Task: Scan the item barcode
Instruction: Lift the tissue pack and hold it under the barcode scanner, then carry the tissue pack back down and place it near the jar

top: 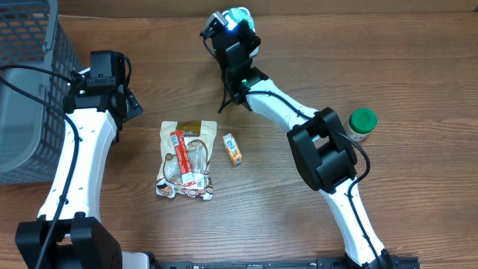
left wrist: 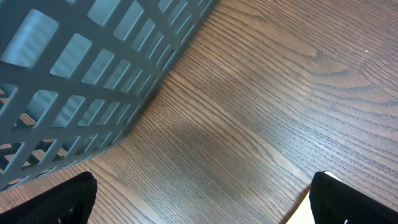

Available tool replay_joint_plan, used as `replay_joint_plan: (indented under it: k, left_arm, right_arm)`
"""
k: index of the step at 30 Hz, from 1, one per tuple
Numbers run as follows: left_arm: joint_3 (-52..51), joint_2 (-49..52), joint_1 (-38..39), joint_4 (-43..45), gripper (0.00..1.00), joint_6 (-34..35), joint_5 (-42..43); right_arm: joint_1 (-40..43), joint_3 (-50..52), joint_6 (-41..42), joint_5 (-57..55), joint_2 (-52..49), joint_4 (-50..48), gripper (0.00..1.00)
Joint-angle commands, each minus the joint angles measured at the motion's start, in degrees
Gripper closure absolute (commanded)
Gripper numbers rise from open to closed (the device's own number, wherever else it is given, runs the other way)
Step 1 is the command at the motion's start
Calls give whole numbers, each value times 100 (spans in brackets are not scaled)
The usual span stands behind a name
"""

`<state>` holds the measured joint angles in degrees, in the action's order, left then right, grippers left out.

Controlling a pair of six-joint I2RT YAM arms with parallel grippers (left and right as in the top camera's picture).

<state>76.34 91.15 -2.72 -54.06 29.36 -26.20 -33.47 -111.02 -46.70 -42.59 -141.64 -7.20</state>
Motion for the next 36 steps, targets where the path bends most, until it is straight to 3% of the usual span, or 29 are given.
replay_joint_plan:
  k: [1, 16, 26, 29, 36]
  left_arm:
    - [94, 24, 15, 15, 0, -107, -76]
    - [94, 24, 15, 15, 0, -107, -76]
    - [94, 24, 15, 15, 0, -107, -76]
    - [94, 24, 15, 15, 0, -107, -76]
    - [94, 24, 15, 15, 0, -107, -76]
  right_arm:
    - [-28, -46, 175, 90, -39, 317, 96]
    - [-188, -48, 463, 42, 28, 901, 96]
    - [-214, -48, 636, -540, 1038, 984, 97]
    - [-214, -48, 1226, -686, 1552, 1574, 97]
    - [-179, -48, 3711, -192, 2669, 4712, 97]
